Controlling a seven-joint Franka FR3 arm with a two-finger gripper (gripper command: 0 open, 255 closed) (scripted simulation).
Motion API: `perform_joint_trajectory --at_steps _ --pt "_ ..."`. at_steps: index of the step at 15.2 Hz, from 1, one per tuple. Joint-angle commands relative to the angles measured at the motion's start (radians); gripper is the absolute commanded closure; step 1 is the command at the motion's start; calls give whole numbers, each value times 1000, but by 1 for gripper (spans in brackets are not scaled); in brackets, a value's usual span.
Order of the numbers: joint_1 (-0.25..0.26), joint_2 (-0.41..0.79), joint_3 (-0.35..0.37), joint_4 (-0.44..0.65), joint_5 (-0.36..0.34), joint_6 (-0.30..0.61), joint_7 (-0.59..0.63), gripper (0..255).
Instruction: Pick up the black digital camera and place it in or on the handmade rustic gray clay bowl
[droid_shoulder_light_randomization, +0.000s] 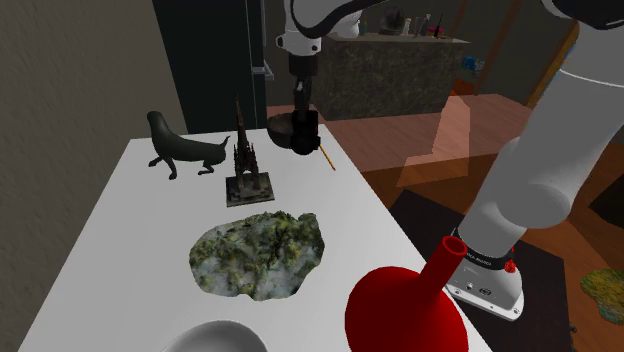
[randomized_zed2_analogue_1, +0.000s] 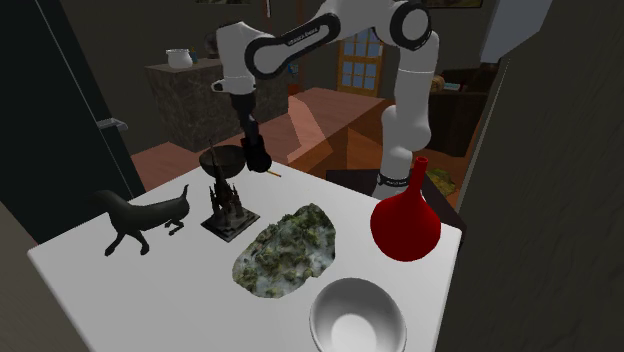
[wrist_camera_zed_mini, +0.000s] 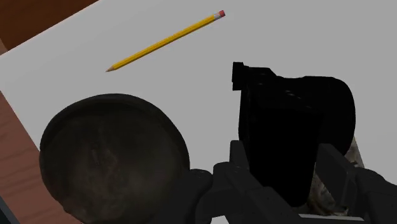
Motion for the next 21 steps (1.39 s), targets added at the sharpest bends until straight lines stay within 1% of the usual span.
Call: perform_joint_trajectory --at_steps 1,6,10,13,15,21 --pt "-13 73 -13 95 -2 -20 -26 255" --pt "-39 264 -33 352 2 -85 -75 255" --pt "-63 440 -43 613 9 -169 -111 255" --pt "-83 606 -48 877 15 -266 -136 255" --pt "-97 745 -50 1110 19 -360 -150 255" --pt "-95 714 -49 977 18 -257 -147 255"
